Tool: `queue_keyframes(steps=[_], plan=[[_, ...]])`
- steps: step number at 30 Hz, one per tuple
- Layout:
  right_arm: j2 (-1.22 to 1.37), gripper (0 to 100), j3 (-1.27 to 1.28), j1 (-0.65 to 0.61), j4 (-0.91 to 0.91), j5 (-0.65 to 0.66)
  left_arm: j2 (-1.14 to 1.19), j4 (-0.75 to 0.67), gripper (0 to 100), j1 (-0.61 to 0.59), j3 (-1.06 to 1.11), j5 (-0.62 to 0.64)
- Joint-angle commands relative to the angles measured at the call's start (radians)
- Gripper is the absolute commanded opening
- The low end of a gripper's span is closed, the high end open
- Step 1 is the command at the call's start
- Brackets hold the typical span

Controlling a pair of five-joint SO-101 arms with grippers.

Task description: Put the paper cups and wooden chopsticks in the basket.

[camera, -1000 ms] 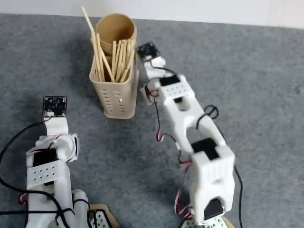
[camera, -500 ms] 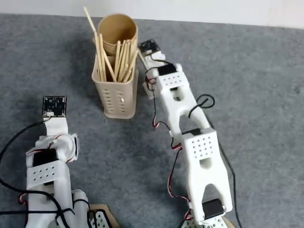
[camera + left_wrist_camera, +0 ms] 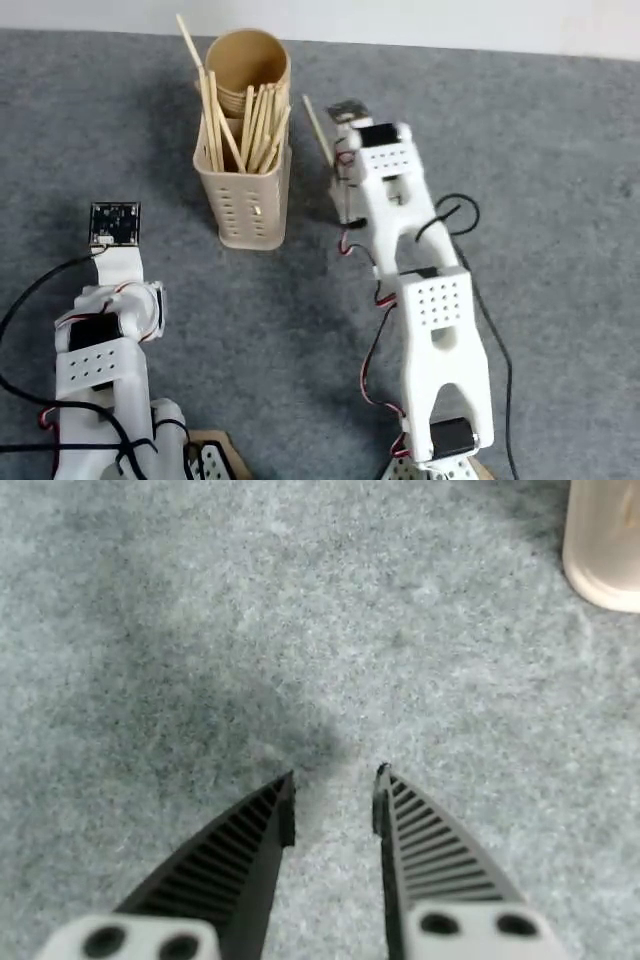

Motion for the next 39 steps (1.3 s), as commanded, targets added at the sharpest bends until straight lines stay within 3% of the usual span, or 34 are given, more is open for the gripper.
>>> queue_keyframes(steps=[1, 9, 19, 27, 36, 39], plan=[[-0.108, 0.6, -0.033, 0.041, 0.125, -0.008, -0.016, -0.017, 14, 0.010, -0.002, 0.005], [-0.352, 0.6, 0.150, 0.073, 0.173, 0.026, -0.016, -0.017, 14, 0.010, -0.002, 0.005], [-1.096, 0.6, 0.912, -0.102, 0.165, 0.026, -0.016, -0.018, 14, 0.010, -0.002, 0.005], [-1.230, 0.7, 1.448, -0.005, -0.168, 0.026, -0.016, -0.017, 14, 0.010, -0.002, 0.006], [-1.193, 1.3, 1.385, -0.056, -0.170, 0.087, -0.015, -0.017, 14, 0.010, -0.002, 0.006], [-1.193, 8.8, 1.310, -0.087, -0.116, 0.086, -0.015, -0.017, 14, 0.010, -0.002, 0.006]])
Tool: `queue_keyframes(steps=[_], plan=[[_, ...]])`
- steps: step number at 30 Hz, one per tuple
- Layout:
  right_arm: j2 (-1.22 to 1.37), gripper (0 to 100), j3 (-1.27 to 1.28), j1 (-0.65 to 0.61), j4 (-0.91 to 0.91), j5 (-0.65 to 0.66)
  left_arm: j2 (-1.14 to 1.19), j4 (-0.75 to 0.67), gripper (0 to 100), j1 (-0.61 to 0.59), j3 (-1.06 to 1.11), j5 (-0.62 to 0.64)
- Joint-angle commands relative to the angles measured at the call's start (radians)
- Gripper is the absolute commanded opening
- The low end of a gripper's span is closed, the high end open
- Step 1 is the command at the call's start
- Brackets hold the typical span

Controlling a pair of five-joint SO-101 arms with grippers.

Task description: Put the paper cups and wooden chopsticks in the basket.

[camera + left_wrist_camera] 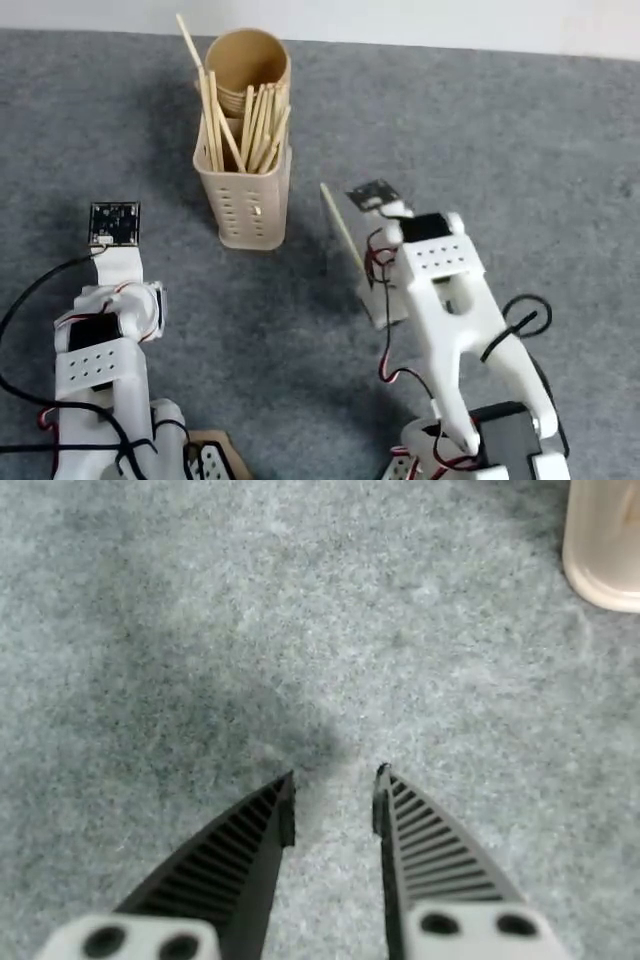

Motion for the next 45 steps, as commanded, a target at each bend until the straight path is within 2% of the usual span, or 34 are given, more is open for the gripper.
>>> queue_keyframes(steps=[1, 7, 11, 18, 27, 30, 35, 41, 45], plan=[[-0.005, 12.8, -0.102, -0.035, 0.064, 0.011, -0.015, -0.017, 14, 0.010, -0.002, 0.006], [-0.002, 30.2, -0.186, -0.062, 0.058, 0.014, -0.015, -0.017, 14, 0.010, -0.002, 0.006], [0.019, 30.7, -0.189, -0.091, -0.133, 0.014, -0.015, -0.017, 14, 0.010, -0.002, 0.006], [0.288, 30.7, -0.140, -0.156, -0.414, 0.012, -0.015, -0.017, 14, 0.007, -0.002, 0.006], [0.470, 30.6, -0.150, -0.151, -0.460, 0.008, -0.015, -0.017, 14, 0.008, -0.002, 0.005], [0.479, 24.5, -0.147, -0.151, -0.461, 0.008, -0.015, -0.017, 14, 0.008, -0.002, 0.005], [0.481, 0.0, -0.143, -0.151, -0.461, 0.012, -0.015, -0.017, 14, 0.008, -0.002, 0.005], [0.447, 0.5, -0.101, -0.125, -0.455, 0.008, -0.015, -0.017, 14, 0.010, -0.002, 0.005], [0.263, 0.5, -0.102, -0.076, -0.455, 0.005, -0.016, -0.018, 14, 0.010, 0.004, 0.005]])
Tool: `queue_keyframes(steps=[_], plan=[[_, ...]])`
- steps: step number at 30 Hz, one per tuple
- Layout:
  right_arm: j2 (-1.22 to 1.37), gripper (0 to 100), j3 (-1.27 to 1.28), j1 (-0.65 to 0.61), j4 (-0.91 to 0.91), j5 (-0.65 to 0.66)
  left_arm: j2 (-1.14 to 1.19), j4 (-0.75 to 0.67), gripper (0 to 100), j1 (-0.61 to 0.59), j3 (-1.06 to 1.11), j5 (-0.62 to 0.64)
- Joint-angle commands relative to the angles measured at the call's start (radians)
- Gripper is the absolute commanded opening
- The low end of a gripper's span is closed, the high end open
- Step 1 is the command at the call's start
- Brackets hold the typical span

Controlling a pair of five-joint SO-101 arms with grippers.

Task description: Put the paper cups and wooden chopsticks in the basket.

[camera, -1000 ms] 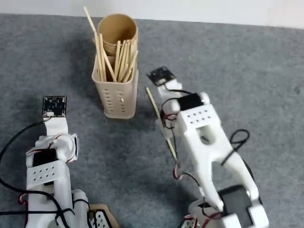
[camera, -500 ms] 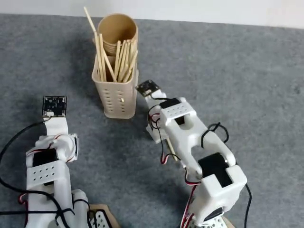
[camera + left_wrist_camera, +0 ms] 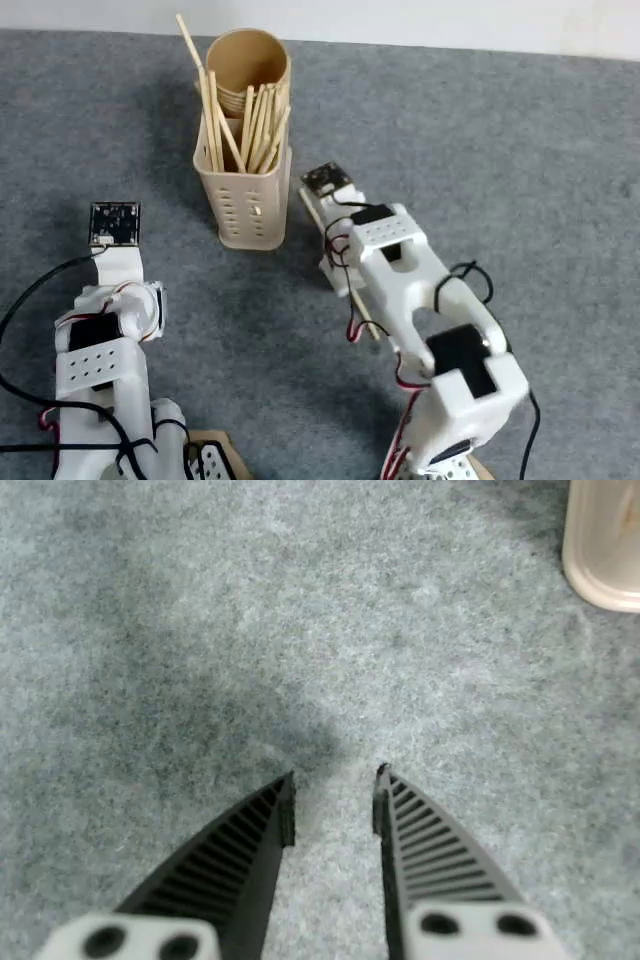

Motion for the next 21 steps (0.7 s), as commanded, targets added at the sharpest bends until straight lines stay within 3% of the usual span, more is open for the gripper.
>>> queue_keyframes(steps=[1, 5, 8, 21], plan=[[-0.213, 0.5, -0.004, 0.042, -0.004, -0.015, -0.016, -0.018, 14, 0.010, 0.007, 0.005], [-0.489, 0.5, -0.008, 0.082, -0.018, -0.135, -0.018, -0.018, 14, 0.012, 0.007, 0.005], [-0.634, 0.5, -0.051, 0.051, -0.139, -0.147, -0.018, -0.018, 14, 0.012, 0.007, 0.005], [-0.694, 0.5, -0.056, -0.223, -1.013, -0.155, -0.015, -0.052, 14, 0.012, 0.015, 0.005]])
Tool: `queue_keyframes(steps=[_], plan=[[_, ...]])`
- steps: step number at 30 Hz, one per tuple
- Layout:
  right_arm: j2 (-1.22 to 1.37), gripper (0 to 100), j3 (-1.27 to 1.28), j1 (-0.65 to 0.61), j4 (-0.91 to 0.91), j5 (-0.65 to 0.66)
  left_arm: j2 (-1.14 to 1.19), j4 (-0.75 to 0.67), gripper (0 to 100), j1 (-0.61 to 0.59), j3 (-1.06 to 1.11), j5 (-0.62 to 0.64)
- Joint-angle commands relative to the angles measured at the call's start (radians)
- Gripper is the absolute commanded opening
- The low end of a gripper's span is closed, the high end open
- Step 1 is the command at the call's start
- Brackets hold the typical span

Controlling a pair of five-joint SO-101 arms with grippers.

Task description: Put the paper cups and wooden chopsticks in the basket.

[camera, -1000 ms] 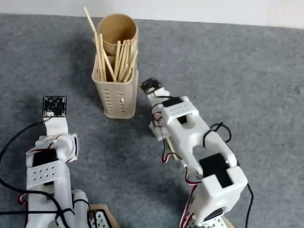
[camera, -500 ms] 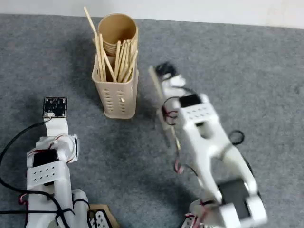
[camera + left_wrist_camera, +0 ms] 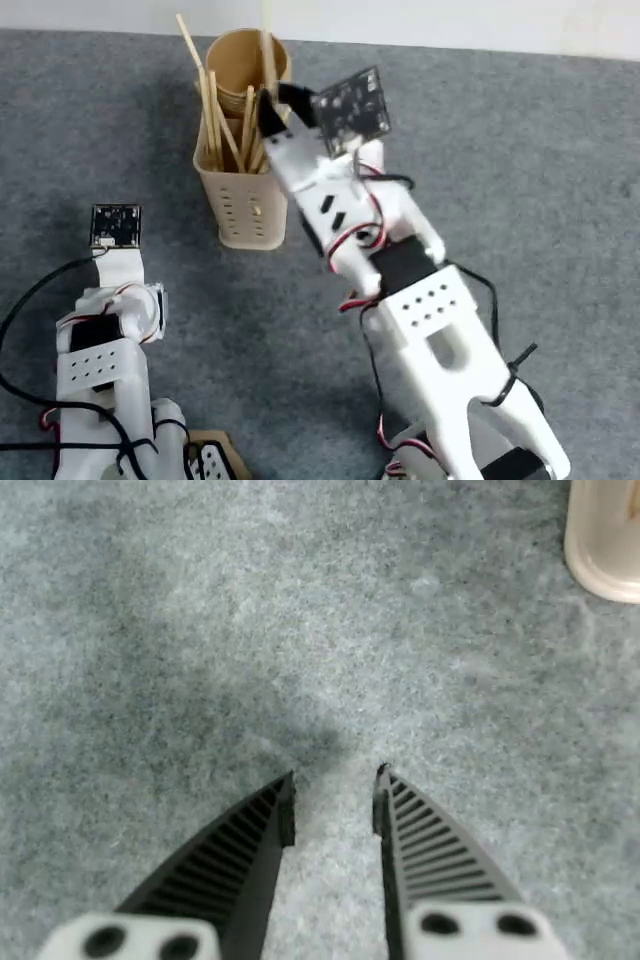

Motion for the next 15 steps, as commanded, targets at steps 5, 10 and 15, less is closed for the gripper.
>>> queue_keyframes(steps=[5, 10, 15], plan=[[-0.035, 0.5, 0.041, -0.081, -0.349, -0.011, -0.016, -0.097, 14, 0.012, 0.025, 0.005], [0.076, 0.5, 0.153, -0.079, -0.558, -0.011, -0.016, -0.097, 14, 0.012, 0.025, 0.005], [0.222, 1.2, 0.188, -0.081, -0.622, -0.008, -0.016, -0.097, 14, 0.012, 0.025, 0.005]])
